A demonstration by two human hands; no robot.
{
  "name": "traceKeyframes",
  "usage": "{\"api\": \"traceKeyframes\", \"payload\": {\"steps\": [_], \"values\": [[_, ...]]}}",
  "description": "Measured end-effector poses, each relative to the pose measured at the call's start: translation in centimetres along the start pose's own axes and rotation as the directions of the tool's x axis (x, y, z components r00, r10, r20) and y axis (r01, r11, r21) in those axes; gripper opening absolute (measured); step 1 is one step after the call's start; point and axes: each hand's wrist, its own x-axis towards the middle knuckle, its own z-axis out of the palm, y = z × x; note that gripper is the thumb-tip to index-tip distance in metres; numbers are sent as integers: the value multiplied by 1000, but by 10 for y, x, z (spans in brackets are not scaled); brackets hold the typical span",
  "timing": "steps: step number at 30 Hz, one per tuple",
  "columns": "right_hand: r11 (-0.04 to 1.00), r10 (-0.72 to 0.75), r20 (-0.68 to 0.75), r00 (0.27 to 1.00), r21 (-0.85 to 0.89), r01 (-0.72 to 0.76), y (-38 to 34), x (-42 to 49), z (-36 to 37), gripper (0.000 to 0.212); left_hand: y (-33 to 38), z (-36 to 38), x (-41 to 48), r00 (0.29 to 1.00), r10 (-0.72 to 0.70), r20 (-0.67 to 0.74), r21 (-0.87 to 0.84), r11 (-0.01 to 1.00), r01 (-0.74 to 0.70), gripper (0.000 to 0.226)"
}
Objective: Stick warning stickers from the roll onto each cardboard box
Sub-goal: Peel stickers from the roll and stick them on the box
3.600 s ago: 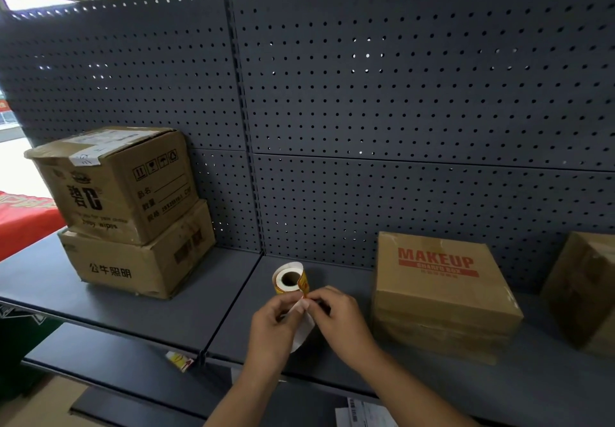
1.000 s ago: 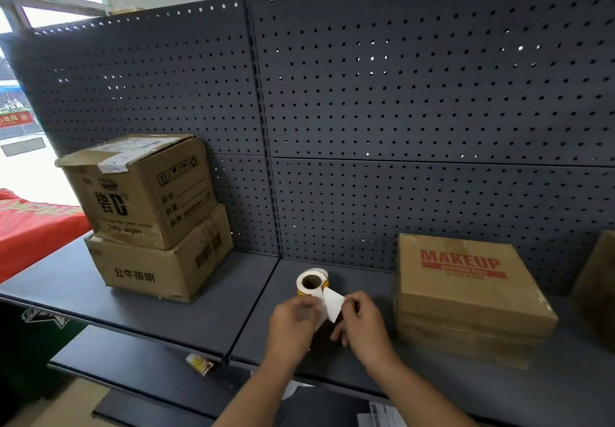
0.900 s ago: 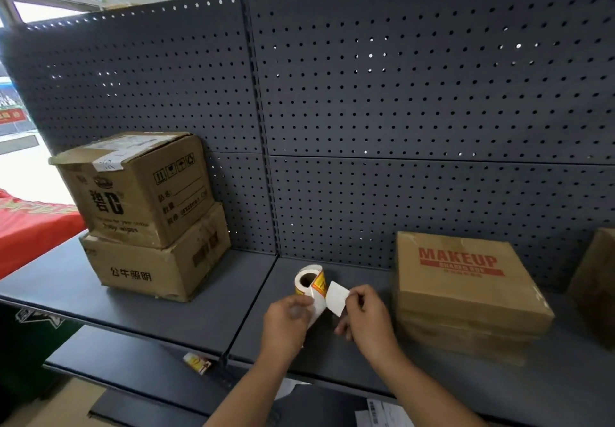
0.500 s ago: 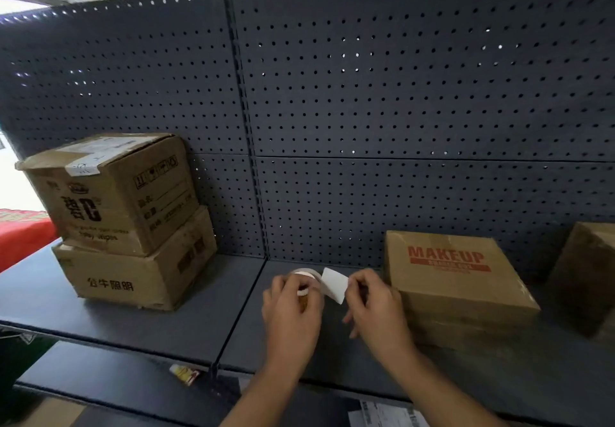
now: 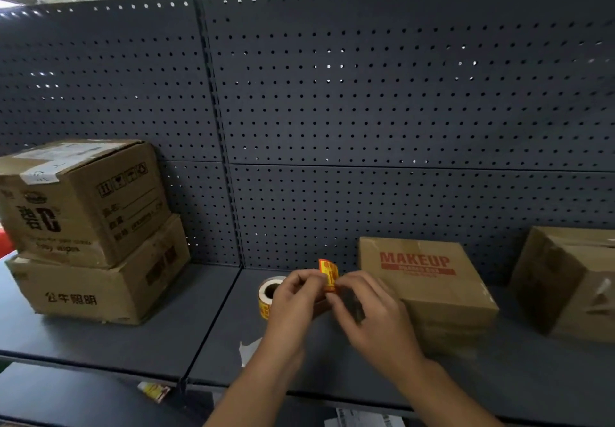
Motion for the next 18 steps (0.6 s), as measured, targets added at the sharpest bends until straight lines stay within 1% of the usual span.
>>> {"api": "traceKeyframes", "payload": {"steps": [2, 4, 5, 6, 7, 8, 9, 10, 11, 13, 16, 18], "values": [[990, 111, -42, 993, 90, -107, 4, -2, -12, 12, 0, 4, -1, 1000, 23, -19, -5, 1000, -24, 9], [935, 284, -37, 958, 233, -268, 8, 2, -24, 7, 1, 11, -3, 999, 41, -16, -28, 999, -42, 7], [864, 390, 8, 921, 342, -369, 10, 6, -30, 9, 2, 16, -4, 999, 38, -1, -55, 998, -38, 7], [764, 478, 77, 875, 455, -458, 12, 11, -37, 13, 4, 21, -5, 999, 31, 21, -84, 996, -29, 7], [652, 534, 158, 830, 548, -524, 14, 15, -44, 19, 4, 26, -7, 999, 26, 43, -107, 994, -21, 6], [551, 553, 239, 798, 613, -566, 16, 17, -52, 24, 5, 31, -8, 998, 22, 64, -121, 993, -14, 5], [480, 545, 305, 781, 650, -589, 18, 18, -60, 25, 5, 36, -9, 996, 18, 88, -131, 991, -7, 5], [443, 523, 349, 778, 669, -598, 20, 17, -67, 23, 4, 40, -10, 994, 16, 112, -133, 991, -1, 4], [425, 503, 371, 781, 680, -597, 21, 15, -73, 21, 3, 44, -11, 991, 14, 135, -127, 992, 3, 3], [437, 500, 350, 792, 688, -580, 26, 11, -84, 15, 0, 52, -14, 986, 9, 168, -108, 994, 9, 4], [546, 531, 242, 812, 635, -546, 33, 7, -95, 6, -5, 62, -18, 983, -3, 186, -63, 998, 15, 13], [600, 544, 189, 817, 594, -536, 37, 3, -101, 3, -9, 68, -19, 985, -3, 172, 29, 1000, -2, 18]]}}
